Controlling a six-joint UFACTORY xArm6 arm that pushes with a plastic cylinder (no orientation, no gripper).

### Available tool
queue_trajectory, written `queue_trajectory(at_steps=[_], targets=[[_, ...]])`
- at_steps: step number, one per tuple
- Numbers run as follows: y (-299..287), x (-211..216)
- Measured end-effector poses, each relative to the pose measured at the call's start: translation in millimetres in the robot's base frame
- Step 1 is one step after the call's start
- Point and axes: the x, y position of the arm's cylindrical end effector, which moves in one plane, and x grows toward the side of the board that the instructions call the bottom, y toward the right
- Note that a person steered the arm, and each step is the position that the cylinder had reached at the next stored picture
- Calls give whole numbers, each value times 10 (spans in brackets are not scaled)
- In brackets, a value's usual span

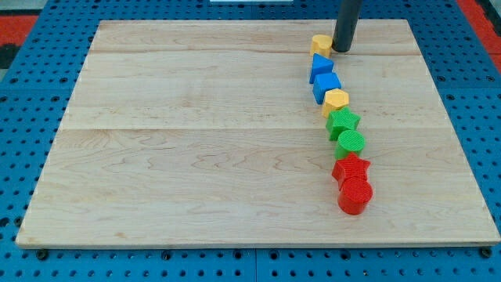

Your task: Place your arm right to the blue triangle

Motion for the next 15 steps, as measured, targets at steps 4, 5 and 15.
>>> queue_trajectory(at_steps=[4, 5, 15], targets=[[433, -2], [447, -19], [622, 166]])
